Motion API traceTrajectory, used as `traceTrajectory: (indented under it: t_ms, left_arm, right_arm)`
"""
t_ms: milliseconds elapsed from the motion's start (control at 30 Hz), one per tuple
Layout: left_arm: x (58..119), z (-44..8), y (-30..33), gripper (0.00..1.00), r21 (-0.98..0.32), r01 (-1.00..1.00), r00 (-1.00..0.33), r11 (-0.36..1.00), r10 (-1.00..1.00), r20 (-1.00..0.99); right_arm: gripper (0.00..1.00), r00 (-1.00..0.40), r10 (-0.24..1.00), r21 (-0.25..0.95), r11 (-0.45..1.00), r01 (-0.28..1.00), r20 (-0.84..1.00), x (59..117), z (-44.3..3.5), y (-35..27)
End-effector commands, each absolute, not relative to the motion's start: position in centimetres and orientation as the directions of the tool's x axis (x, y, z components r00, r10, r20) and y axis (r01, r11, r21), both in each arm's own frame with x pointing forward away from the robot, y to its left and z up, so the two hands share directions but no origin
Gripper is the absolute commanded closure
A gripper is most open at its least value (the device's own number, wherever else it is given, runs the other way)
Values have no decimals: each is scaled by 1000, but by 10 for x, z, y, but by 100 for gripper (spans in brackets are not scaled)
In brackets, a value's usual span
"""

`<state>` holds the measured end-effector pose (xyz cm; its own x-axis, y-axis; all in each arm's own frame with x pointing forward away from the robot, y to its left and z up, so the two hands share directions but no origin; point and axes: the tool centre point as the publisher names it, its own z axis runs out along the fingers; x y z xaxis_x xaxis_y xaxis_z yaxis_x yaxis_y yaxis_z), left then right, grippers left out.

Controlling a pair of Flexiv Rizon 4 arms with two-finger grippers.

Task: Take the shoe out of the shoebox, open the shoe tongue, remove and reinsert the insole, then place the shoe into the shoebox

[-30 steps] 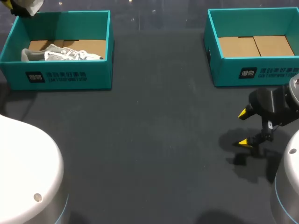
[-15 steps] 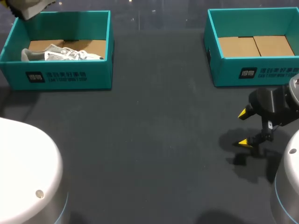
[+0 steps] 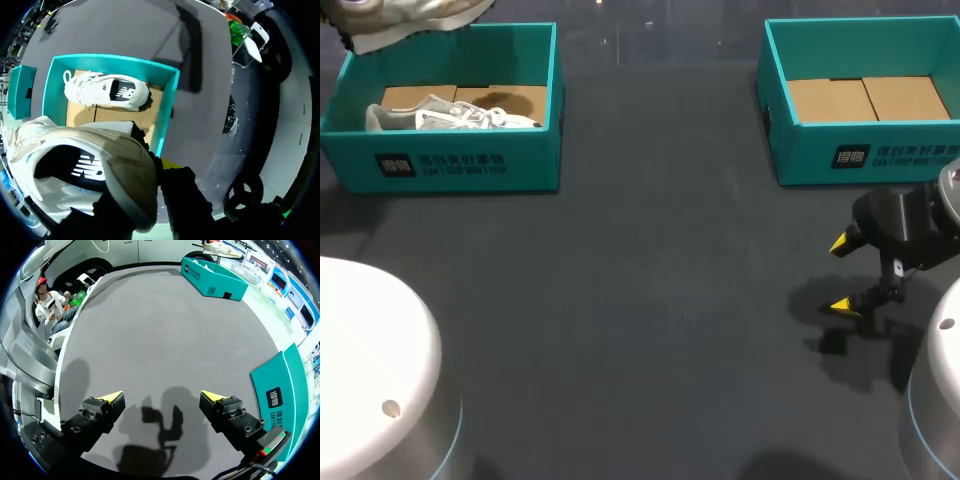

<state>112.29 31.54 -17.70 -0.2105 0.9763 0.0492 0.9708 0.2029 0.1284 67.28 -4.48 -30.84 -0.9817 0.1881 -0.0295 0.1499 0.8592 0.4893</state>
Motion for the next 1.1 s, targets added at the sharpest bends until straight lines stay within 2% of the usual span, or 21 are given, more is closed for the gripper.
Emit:
traceTrajectory:
  t_ms: [33,233,433,833,1100]
  left_arm:
    - [1120,-177,321,100,134,975,-185,180,982,32]
    - [1132,-184,315,100,177,976,-148,130,985,93]
    - [1142,-195,316,100,237,971,13,-37,995,104]
    - [1142,-195,316,100,237,971,13,-37,995,104]
    - [1162,-229,307,100,189,979,43,-72,988,152]
  right_arm:
    - [0,-982,189,488,860,150,-32,671,-309,-45]
    - [0,-982,189,488,860,150,-32,671,-309,-45]
    - [0,-982,189,488,860,150,-32,671,-309,-45]
    - [0,-982,189,488,860,150,-32,671,-309,-45]
    - [0,-982,189,488,860,150,-32,671,-309,-45]
